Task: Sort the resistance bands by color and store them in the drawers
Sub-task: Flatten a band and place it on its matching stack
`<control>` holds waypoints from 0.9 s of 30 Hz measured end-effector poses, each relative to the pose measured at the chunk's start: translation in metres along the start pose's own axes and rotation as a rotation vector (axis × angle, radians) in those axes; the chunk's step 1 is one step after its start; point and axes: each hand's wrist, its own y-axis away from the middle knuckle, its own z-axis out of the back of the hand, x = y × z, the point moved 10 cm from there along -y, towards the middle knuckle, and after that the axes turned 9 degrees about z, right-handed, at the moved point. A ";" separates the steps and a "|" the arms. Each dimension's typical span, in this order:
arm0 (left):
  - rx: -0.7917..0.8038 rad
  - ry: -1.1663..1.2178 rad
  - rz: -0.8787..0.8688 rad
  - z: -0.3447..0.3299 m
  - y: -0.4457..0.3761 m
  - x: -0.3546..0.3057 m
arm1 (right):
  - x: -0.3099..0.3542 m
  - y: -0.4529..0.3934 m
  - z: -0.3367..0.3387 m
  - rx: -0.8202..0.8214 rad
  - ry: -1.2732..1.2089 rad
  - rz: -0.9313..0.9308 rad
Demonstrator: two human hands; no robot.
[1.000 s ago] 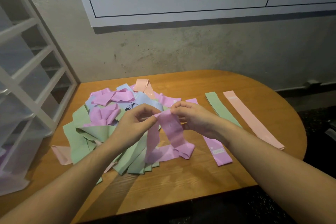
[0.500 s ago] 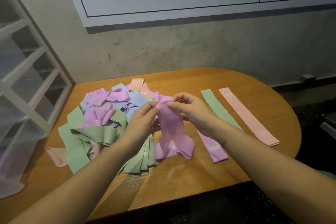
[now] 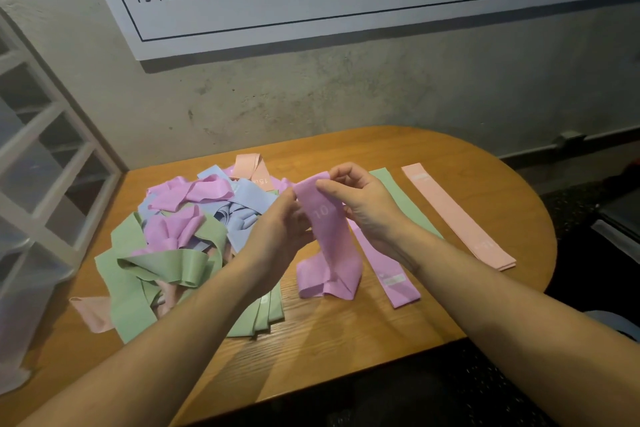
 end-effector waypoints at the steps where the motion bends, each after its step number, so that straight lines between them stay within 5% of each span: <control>1: 0.016 -0.018 -0.011 -0.003 0.000 -0.001 | 0.001 0.000 0.001 -0.006 -0.010 0.003; 6: -0.011 -0.120 -0.048 -0.007 -0.007 -0.003 | -0.001 0.001 0.006 -0.027 -0.040 0.000; 11: -0.018 -0.014 -0.001 -0.009 -0.017 -0.014 | -0.012 0.008 0.008 0.005 0.021 -0.078; 19: -0.133 0.381 0.081 0.003 -0.046 -0.032 | -0.026 0.030 0.004 0.298 0.160 -0.224; 27: -0.302 0.414 0.136 0.026 -0.080 -0.017 | -0.044 0.036 0.053 0.265 0.342 -0.280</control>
